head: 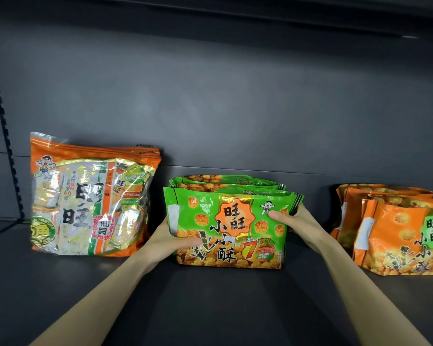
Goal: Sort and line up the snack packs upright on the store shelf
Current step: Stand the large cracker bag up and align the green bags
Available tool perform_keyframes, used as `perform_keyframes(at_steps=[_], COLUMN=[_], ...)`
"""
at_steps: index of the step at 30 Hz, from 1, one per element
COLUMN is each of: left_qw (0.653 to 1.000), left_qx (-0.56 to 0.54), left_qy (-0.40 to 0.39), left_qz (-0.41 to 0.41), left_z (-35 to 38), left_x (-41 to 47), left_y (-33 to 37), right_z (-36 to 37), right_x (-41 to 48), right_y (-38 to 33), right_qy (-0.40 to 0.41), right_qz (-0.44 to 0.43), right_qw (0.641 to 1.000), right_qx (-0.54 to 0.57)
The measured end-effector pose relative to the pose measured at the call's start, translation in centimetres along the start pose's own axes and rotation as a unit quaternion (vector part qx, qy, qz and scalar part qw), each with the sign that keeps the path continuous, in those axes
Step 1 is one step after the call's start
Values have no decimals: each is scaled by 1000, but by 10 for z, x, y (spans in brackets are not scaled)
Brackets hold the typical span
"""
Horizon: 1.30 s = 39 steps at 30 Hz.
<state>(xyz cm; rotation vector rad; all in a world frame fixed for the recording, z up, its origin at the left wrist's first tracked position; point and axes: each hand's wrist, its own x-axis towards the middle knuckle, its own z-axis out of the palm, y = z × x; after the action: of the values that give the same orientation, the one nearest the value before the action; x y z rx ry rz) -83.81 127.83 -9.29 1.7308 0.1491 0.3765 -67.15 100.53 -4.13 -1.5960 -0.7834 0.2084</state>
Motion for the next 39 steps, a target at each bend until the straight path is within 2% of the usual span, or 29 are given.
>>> perform_keyframes(at_steps=[39], left_qw=[999], left_qx=[36], left_qy=[-13], left_qz=[-11], left_z=[3], left_x=[1], left_y=[5], right_z=[-1], right_x=[-11], right_y=[-10], right_qy=[27], right_qz=[27], right_qw=[999], right_qx=[-23])
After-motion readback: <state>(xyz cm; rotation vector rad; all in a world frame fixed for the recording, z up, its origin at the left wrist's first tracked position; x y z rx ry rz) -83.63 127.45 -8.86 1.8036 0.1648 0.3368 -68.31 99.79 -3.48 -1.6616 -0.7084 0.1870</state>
